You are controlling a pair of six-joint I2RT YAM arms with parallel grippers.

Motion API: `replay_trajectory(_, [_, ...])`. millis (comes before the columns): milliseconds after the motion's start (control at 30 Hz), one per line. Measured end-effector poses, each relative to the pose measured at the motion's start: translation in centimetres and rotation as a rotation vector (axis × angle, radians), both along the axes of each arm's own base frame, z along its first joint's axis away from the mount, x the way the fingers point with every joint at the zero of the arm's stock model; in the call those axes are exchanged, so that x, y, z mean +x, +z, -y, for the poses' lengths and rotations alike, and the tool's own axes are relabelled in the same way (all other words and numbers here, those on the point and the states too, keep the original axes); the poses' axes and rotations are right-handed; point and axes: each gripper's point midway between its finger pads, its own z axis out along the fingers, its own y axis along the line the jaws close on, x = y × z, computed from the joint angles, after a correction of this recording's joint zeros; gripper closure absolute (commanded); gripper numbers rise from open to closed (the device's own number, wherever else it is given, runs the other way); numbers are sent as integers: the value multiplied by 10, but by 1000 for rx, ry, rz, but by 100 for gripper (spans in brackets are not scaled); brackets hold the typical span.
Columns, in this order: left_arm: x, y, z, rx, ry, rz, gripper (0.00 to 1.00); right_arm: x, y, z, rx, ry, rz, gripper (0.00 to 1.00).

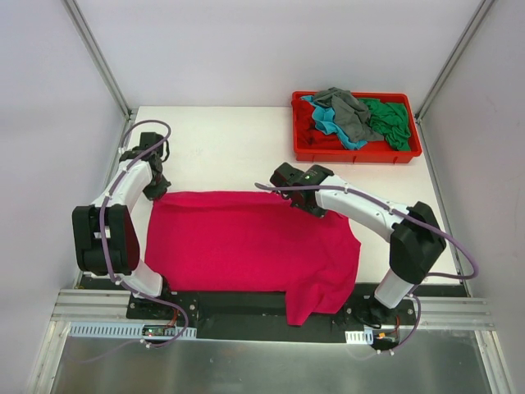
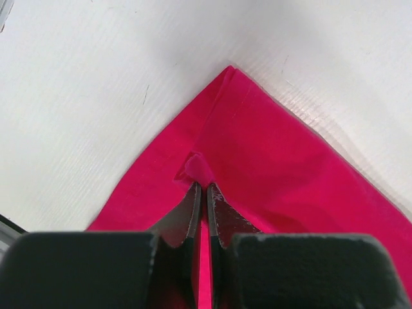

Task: Fold and stack the t-shirts
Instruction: Fold the flattened tshirt in 1/3 of the way

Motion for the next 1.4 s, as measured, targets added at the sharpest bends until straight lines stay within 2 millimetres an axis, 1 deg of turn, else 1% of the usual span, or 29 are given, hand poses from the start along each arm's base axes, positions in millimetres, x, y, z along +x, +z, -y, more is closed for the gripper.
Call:
replay_trajectory(167, [-3, -2, 0, -1, -2, -11, 100, -5, -6, 1, 3, -1, -24, 97])
replay_trajectory(300, [-12, -11, 1, -6, -3, -43, 100, -12, -11, -2, 16, 2, -50, 93])
replay_trajectory(367, [-19, -18, 2, -10, -4, -66, 94, -18, -15, -3, 23, 1, -65, 90])
replay_trajectory(433, [-28, -25, 2, -11, -2, -92, 82, -28, -20, -5, 27, 0, -83, 86])
replay_trajectory(467, [-31, -26, 2, -12, -1, -100, 77, -34, -22, -5, 27, -2, -92, 80])
replay_trajectory(500, [-35, -28, 3, -13, 3, -104, 69, -40, -24, -6, 26, -3, -101, 67])
replay_trajectory(533, [-37, -27, 3, -13, 3, -105, 64, -48, -26, -6, 25, -5, -110, 53])
replay_trajectory(567, [-40, -26, 3, -14, 4, -102, 60, -55, -28, -6, 26, -7, -119, 43])
replay_trajectory(600, [-41, -23, 4, -17, 6, -89, 54, -63, -29, -6, 26, -5, -129, 38])
replay_trajectory(667, [-41, -14, 6, -26, 5, -57, 42, -78, -30, -7, 33, 6, -146, 31])
replay_trajectory(700, [-40, -9, 6, -30, 5, -34, 32, -83, -29, -9, 43, 14, -149, 25])
replay_trajectory(733, [-39, -4, 7, -34, 4, -11, 25, -86, -27, -10, 56, 20, -147, 18])
replay_trajectory(800, [-38, 5, 9, -44, 6, 23, 11, -89, -21, -13, 102, 27, -124, 1])
replay_trajectory(833, [-37, 8, 10, -52, 6, 39, 6, -88, -15, -14, 135, 28, -99, 4])
replay_trajectory(867, [-37, 11, 12, -57, 5, 51, 1, -84, -10, -17, 176, 25, -66, 4])
replay_trajectory(967, [-33, 14, 17, -88, -4, 67, 1, -72, 7, -26, 333, -9, 24, 4])
replay_trajectory(1033, [-28, 13, 25, -130, -21, 72, 1, -57, 16, -30, 456, -97, 73, 4])
replay_trajectory(1067, [-25, 11, 29, -151, -31, 74, 1, -50, 17, -30, 511, -155, 81, 4])
replay_trajectory(1133, [-17, 4, 39, -204, -54, 73, 1, -27, 17, -21, 633, -332, 101, 4])
replay_trajectory(1200, [-11, -5, 46, -244, -72, 65, 1, -9, 9, -11, 722, -475, 103, 4])
replay_trajectory(1267, [-6, -17, 51, -272, -84, 43, 1, 2, -7, -3, 789, -594, 69, 4])
replay_trajectory(1333, [-4, -32, 55, -298, -95, 6, 1, 6, -26, -2, 816, -672, 9, 4])
replay_trajectory(1400, [-3, -47, 58, -317, -94, -32, 1, 9, -45, -7, 814, -713, -49, 4])
